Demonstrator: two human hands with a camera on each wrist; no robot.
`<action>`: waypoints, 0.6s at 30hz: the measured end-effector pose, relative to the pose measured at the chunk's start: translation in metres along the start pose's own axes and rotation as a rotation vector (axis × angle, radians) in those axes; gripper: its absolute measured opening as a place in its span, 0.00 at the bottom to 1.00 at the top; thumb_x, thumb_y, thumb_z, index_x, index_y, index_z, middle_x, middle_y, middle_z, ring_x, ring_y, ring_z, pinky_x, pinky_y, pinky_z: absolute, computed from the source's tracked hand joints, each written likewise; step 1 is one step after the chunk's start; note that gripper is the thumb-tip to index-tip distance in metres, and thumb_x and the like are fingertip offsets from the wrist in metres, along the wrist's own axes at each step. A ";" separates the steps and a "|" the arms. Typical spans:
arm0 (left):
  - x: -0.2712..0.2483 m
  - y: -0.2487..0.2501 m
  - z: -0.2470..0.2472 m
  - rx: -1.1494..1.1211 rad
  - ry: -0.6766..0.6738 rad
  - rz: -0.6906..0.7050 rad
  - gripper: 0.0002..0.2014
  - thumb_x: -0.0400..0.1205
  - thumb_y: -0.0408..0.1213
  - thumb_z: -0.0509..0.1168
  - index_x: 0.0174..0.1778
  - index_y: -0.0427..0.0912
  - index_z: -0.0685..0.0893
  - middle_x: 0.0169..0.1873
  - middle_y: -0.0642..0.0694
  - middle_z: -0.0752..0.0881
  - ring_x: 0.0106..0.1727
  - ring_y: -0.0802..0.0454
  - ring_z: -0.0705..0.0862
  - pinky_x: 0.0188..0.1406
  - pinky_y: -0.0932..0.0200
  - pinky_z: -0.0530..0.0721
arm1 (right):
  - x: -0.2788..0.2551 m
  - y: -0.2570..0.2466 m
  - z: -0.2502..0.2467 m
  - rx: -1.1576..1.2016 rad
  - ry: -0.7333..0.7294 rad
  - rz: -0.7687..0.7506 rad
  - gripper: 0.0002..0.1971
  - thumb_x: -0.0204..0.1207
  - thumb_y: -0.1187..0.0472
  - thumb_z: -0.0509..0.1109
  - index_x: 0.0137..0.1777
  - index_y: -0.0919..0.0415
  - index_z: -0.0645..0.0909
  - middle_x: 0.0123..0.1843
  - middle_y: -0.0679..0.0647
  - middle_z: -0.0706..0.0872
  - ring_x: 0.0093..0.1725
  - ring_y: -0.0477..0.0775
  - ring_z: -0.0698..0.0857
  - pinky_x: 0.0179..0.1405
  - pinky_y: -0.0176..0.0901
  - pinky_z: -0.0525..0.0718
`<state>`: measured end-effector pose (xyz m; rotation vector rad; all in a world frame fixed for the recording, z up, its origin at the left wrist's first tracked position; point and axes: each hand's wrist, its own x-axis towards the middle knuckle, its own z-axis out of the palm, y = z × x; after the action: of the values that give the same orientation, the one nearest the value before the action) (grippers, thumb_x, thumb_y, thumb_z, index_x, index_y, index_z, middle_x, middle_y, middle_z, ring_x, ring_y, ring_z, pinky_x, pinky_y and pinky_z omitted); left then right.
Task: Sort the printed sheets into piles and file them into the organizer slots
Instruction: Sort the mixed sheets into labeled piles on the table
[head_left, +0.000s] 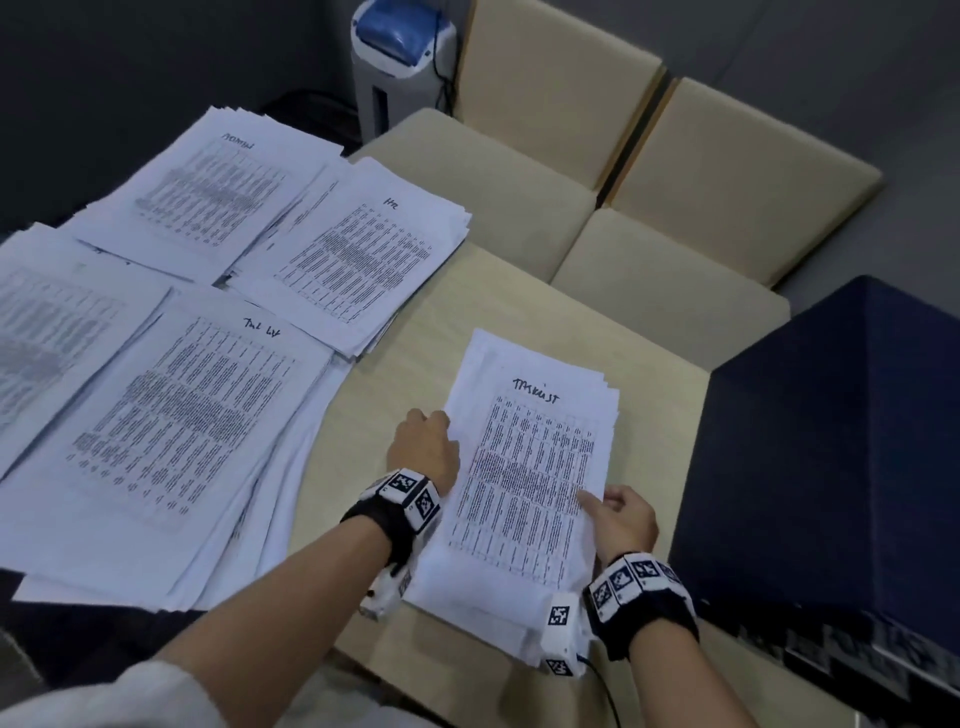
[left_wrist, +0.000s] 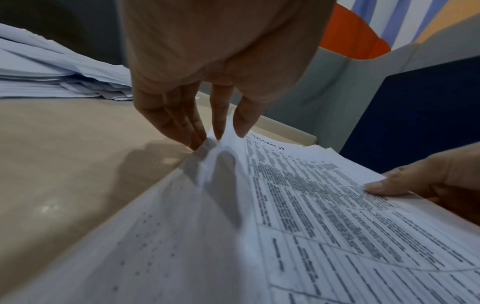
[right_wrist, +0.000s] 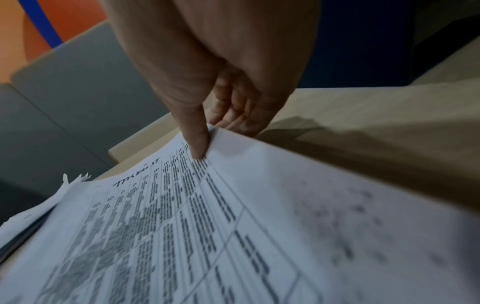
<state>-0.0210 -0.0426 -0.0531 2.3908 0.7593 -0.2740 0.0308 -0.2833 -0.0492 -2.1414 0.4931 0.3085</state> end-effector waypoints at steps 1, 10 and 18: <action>-0.001 -0.001 0.000 -0.008 0.015 -0.019 0.18 0.84 0.42 0.62 0.68 0.38 0.74 0.63 0.38 0.76 0.60 0.39 0.79 0.57 0.45 0.81 | -0.003 0.001 -0.005 -0.003 0.007 -0.022 0.07 0.72 0.64 0.80 0.44 0.62 0.84 0.42 0.57 0.88 0.39 0.53 0.84 0.42 0.37 0.76; 0.006 -0.015 0.002 -0.052 -0.043 -0.078 0.11 0.79 0.44 0.72 0.41 0.43 0.77 0.43 0.42 0.85 0.46 0.41 0.84 0.40 0.55 0.80 | -0.010 0.022 -0.031 0.095 0.010 0.006 0.09 0.76 0.74 0.66 0.46 0.62 0.84 0.39 0.53 0.85 0.36 0.50 0.80 0.31 0.34 0.77; -0.002 -0.015 0.005 0.044 0.005 -0.093 0.17 0.77 0.55 0.67 0.45 0.43 0.78 0.40 0.46 0.85 0.42 0.43 0.84 0.41 0.53 0.82 | -0.012 0.040 -0.027 0.180 0.005 0.158 0.09 0.71 0.79 0.63 0.32 0.71 0.79 0.32 0.56 0.78 0.35 0.54 0.72 0.35 0.42 0.70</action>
<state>-0.0313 -0.0370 -0.0639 2.4017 0.8768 -0.3266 0.0031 -0.3235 -0.0584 -1.9333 0.6690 0.3341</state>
